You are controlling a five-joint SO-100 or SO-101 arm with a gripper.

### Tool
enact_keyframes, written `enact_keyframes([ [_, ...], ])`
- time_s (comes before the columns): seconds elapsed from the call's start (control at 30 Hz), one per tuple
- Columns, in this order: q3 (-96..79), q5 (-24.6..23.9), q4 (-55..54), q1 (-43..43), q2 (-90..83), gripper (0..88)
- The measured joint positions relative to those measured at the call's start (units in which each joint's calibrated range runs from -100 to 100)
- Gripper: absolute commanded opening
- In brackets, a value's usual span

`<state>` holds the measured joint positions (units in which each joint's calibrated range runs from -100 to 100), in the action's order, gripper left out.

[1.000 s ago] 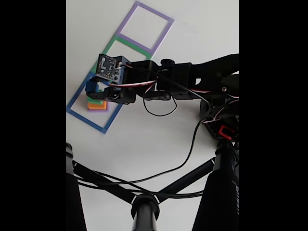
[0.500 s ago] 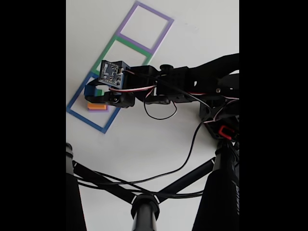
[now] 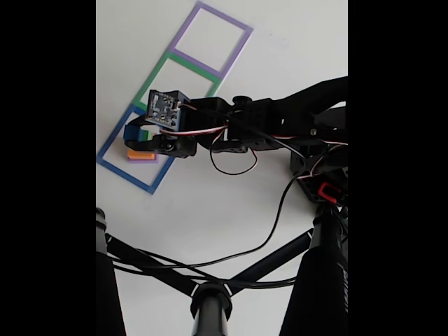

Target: Tower of hanoi

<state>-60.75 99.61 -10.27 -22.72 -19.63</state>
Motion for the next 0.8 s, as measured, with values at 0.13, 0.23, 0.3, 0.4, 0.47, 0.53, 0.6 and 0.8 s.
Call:
enact_keyframes([
  [0.13,0.0,0.0,-0.64,-0.08,1.1,1.1],
  [0.23,-0.35,0.0,-1.04,-0.08,1.35,1.1],
  [0.3,-0.87,0.0,-1.28,-0.08,1.52,1.1],
  [0.4,-1.31,0.0,-1.36,-0.08,1.52,1.3],
  [0.47,-1.57,0.0,-1.61,-0.08,1.6,1.8],
  [0.53,-1.57,0.0,-2.41,-0.08,1.52,2.6],
  [0.6,-1.57,0.0,-3.29,-0.08,2.45,3.2],
  [0.8,-1.57,0.39,-5.78,-0.08,4.81,8.1],
])
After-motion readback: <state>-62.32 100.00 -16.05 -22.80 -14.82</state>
